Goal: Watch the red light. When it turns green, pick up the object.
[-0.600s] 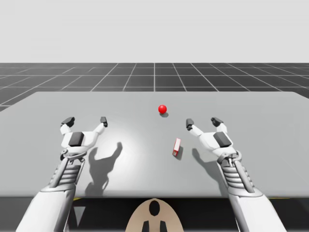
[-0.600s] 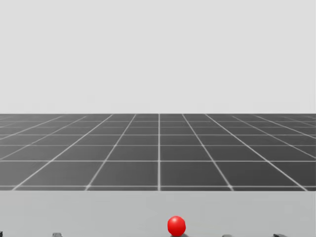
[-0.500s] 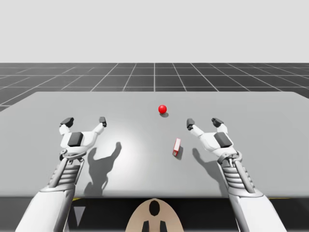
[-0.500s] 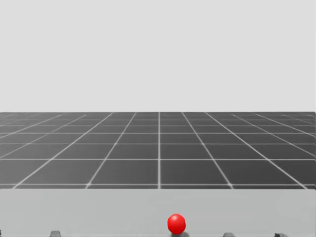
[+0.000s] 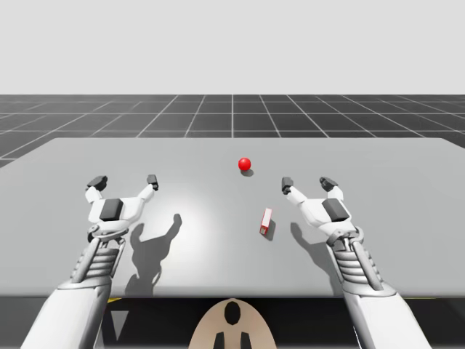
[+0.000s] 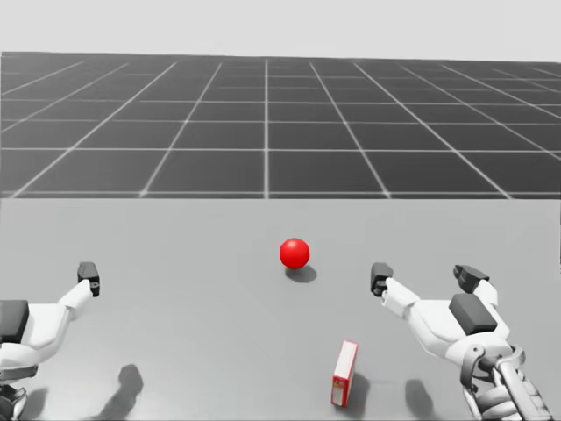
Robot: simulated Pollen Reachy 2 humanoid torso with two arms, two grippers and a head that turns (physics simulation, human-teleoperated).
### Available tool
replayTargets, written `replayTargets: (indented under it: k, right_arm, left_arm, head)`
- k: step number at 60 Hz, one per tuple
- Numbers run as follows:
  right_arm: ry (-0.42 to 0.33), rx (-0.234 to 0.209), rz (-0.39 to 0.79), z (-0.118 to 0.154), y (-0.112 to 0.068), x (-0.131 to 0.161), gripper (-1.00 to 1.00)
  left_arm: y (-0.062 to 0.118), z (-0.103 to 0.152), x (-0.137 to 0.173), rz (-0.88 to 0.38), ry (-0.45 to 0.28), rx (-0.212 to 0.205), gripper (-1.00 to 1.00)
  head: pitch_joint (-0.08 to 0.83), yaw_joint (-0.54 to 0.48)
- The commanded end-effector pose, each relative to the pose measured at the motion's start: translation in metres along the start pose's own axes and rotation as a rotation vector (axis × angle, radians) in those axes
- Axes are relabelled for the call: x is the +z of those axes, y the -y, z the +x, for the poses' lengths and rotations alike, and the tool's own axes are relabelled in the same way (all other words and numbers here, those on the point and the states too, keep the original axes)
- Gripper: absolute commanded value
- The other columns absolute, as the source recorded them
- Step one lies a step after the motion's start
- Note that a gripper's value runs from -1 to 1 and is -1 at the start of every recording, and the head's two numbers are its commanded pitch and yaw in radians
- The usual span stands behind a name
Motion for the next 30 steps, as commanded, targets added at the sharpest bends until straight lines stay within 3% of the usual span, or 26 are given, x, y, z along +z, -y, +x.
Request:
replayTargets:
  k: [1,30]
  right_arm:
    - [0.004,-0.025,-0.015,-0.0028,-0.0068,0.0006,-1.0]
    - [0.002,-0.011,0.004,-0.0038,-0.0088,0.0012,-1.0]
  left_arm:
    - [-0.0008,0.0015,0.0006,-0.003,0.01,-0.002,-1.0]
    - [-0.0002,0.0045,0.0037,-0.006,0.032,-0.014,-1.0]
  head:
    - [0.401,-0.03]
    - [0.43,-0.07]
